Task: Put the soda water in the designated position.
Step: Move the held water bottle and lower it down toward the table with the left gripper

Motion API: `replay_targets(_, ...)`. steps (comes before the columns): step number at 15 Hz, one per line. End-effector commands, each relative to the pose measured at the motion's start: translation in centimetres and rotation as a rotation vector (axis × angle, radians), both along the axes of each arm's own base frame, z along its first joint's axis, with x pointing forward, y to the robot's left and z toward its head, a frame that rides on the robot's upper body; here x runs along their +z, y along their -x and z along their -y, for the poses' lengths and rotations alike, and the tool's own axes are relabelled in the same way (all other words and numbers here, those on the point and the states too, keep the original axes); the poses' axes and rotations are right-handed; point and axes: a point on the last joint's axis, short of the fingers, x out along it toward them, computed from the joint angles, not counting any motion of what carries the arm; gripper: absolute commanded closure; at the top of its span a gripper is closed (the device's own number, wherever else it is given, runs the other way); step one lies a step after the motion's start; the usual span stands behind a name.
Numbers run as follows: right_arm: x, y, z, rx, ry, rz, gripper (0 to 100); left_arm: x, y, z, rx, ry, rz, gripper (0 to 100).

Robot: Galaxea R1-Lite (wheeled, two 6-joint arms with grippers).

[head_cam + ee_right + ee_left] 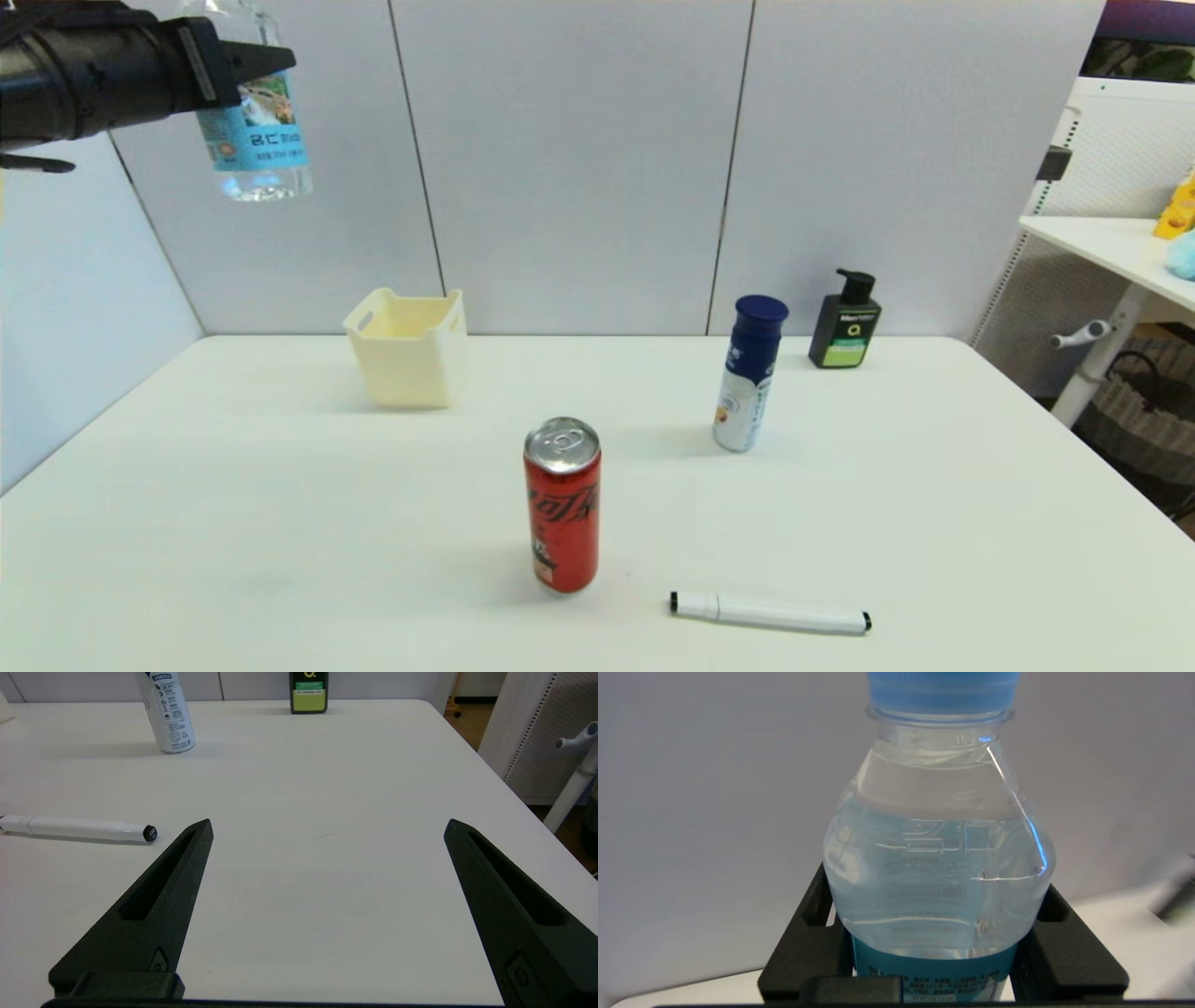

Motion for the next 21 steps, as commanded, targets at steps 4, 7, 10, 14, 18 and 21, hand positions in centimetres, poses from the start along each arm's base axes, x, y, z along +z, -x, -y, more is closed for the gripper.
replay_targets(4,0.0,0.0,0.0,0.001,0.000,-0.001,0,-8.2,-2.0,-2.2,-0.436,-0.012,-0.060,100)
replay_targets(7,0.0,0.0,0.0,-0.001,0.000,-0.001,0,-12.6,-3.8,-2.3,-0.436,-0.023,-0.037,100)
replay_targets(10,0.0,0.0,0.0,-0.001,0.000,-0.001,0,-15.6,-4.8,-2.4,-0.434,-0.032,-0.013,100)
replay_targets(14,0.0,0.0,0.0,-0.001,0.000,-0.001,0,-18.6,-4.0,-2.4,-0.434,-0.029,-0.022,100)
replay_targets(18,0.0,0.0,0.0,0.001,0.000,-0.001,0,-20.4,-2.4,-2.3,-0.428,-0.032,-0.009,100)
replay_targets(21,0.0,0.0,0.0,0.001,0.000,-0.001,0,-20.9,-1.1,-2.1,-0.428,-0.033,-0.005,100)
